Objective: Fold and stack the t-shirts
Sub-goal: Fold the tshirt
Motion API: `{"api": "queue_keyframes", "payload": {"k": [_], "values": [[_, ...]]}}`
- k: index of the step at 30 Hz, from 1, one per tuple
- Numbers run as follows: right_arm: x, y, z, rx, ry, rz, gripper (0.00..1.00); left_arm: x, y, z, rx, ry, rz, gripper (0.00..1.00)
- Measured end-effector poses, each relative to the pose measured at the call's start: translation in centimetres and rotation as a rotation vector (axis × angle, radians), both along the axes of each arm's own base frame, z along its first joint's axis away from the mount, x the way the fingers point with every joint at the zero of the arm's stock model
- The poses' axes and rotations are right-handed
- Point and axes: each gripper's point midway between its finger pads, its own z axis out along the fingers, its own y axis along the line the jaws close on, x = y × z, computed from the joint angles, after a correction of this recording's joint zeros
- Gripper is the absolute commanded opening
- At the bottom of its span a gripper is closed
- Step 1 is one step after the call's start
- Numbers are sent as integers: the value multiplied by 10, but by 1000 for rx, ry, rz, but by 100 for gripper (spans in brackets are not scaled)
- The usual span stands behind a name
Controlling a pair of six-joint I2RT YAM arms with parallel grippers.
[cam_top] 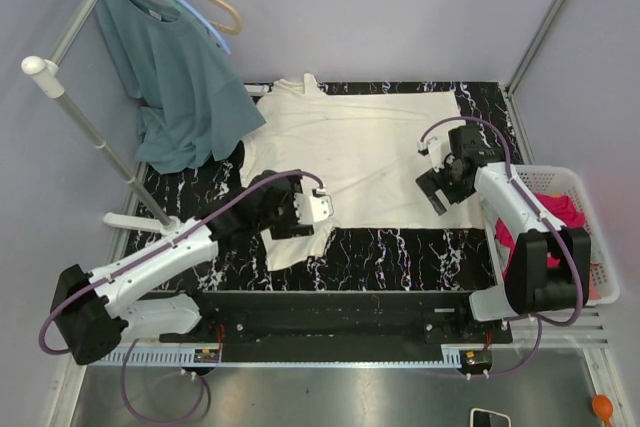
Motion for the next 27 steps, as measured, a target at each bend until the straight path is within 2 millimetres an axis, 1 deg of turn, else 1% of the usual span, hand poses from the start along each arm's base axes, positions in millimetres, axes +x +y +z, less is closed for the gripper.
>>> {"api": "queue_keyframes", "payload": {"k": [2, 4, 6, 7, 9, 14, 17, 23, 27], "values": [[-14, -1, -6, -3, 21, 7, 96, -20, -2, -14, -2, 65, -19, 98], [-24, -2, -9, -5, 32, 9, 96, -30, 2, -30, 14, 112, -14, 97], [-30, -3, -13, -6, 41, 9, 95, -40, 10, -50, 50, 158, -8, 97], [-33, -3, -15, -7, 46, 9, 95, -47, 15, -62, 75, 188, -9, 97], [-37, -5, -19, -17, 58, 5, 95, -59, 22, -79, 113, 234, -22, 97], [-40, -7, -23, -25, 65, 0, 95, -79, 27, -108, 163, 312, -59, 98], [-38, -7, -22, -22, 58, -5, 95, -89, 28, -119, 179, 346, -82, 98], [-36, -6, -24, -19, 55, -12, 95, -99, 26, -127, 177, 375, -117, 98], [-38, -6, -26, -18, 59, -16, 95, -103, 30, -134, 192, 387, -126, 97]]}}
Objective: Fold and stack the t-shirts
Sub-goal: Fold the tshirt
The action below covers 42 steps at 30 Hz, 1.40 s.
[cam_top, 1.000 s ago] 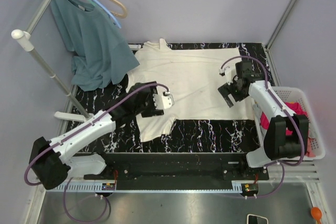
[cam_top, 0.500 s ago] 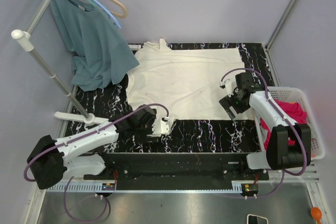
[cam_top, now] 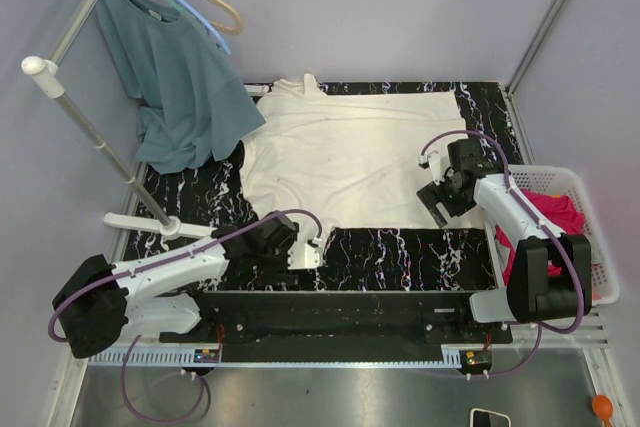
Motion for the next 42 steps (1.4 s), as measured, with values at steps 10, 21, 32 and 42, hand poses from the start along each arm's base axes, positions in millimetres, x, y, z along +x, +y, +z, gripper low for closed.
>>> {"api": "queue_keyframes", "payload": {"k": [10, 21, 32, 42], "values": [[-7, -1, -7, -3, 20, -2, 95, -6, 10, -12, 38, 11, -19, 79], [-6, -10, -10, -53, 10, -9, 95, -9, 13, -18, 53, 21, -33, 35], [-10, -18, -18, -117, 1, 49, 95, -10, 12, -24, 54, 39, -28, 0], [-6, -24, -18, -175, 7, 96, 95, 7, 32, -23, 59, -84, 29, 0]]}}
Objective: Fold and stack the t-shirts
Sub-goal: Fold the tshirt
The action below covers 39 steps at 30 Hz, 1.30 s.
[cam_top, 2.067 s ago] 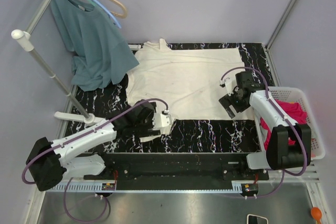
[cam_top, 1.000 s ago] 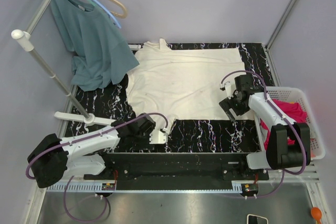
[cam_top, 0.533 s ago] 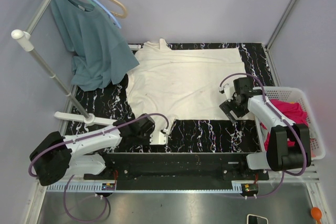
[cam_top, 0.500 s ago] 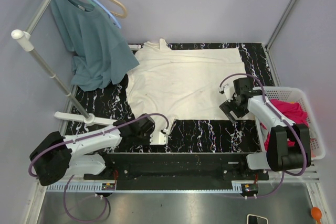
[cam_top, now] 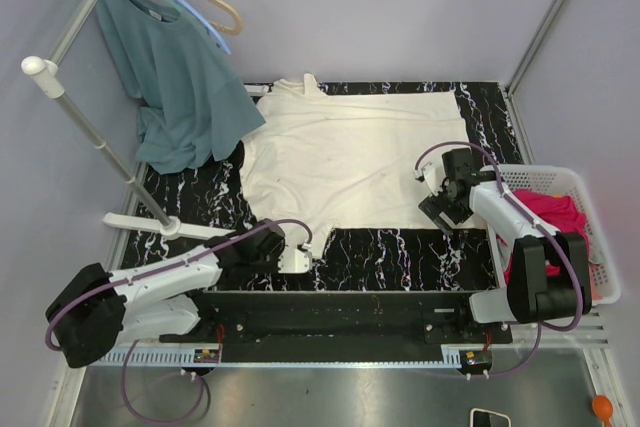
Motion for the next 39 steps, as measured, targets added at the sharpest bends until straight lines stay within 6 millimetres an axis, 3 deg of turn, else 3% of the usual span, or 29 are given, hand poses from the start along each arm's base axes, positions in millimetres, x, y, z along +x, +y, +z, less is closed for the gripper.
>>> {"api": "queue_keyframes", "payload": {"k": [7, 21, 39], "values": [[2, -4, -3, -38, 24, 36, 94, 19, 15, 6, -2, -73, 62, 0], [-1, -16, -8, -140, 107, 125, 86, 34, 41, 5, 29, -137, 107, 0], [-17, -23, -4, -187, 271, 256, 75, 45, 40, 9, 47, -154, 98, 0]]}}
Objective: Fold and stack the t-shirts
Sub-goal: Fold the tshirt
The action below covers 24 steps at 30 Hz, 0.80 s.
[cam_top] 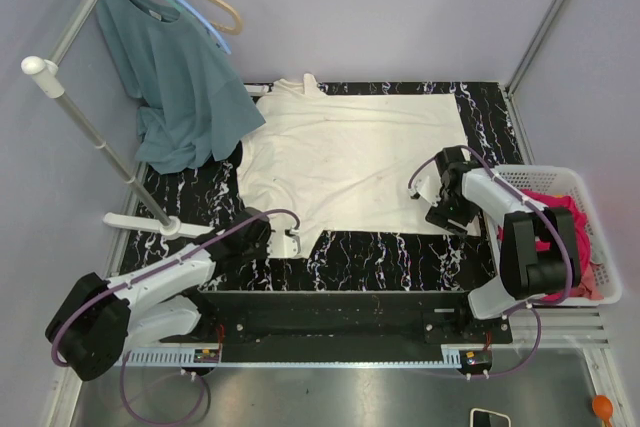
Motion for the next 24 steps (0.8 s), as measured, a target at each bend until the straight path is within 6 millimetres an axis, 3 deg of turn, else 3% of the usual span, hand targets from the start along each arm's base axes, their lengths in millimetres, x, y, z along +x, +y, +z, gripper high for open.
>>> {"api": "queue_keyframes", "payload": {"k": [9, 17, 21, 24], "values": [[-3, -3, -24, -27, 104, 17, 74, 3, -2, -2, 18, 14, -3, 0], [-4, -12, -31, -59, 114, 23, 72, 7, -5, -4, 26, 24, -5, 0], [-3, -14, -36, -64, 124, 28, 65, 8, -6, -2, 25, 20, -6, 0], [-3, -16, -38, -75, 137, 35, 55, 9, -6, -2, 25, 19, -7, 0]]}}
